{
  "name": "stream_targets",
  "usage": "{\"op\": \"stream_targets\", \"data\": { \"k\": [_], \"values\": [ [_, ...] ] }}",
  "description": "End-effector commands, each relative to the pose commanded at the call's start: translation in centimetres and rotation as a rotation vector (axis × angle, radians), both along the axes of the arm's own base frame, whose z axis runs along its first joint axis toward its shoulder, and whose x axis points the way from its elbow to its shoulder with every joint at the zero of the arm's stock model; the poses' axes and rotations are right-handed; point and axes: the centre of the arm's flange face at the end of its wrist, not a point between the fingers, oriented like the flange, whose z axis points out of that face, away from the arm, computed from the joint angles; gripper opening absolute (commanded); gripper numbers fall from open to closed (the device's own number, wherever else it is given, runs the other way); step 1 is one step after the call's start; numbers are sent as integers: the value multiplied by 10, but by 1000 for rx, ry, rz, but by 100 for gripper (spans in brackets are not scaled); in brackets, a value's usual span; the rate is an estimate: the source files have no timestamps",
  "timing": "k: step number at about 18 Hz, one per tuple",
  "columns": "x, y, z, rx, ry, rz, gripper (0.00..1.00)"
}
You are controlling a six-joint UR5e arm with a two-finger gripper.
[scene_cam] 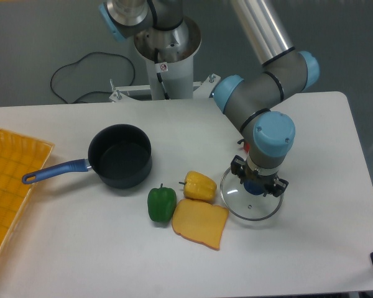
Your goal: Place the lid on the table
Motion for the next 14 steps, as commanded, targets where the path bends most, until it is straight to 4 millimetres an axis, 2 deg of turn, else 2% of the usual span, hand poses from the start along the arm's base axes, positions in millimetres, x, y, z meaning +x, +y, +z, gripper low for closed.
{"op": "stream_targets", "data": {
  "k": [14],
  "values": [
    [-5,0,-8,4,11,-12,45]
  ]
}}
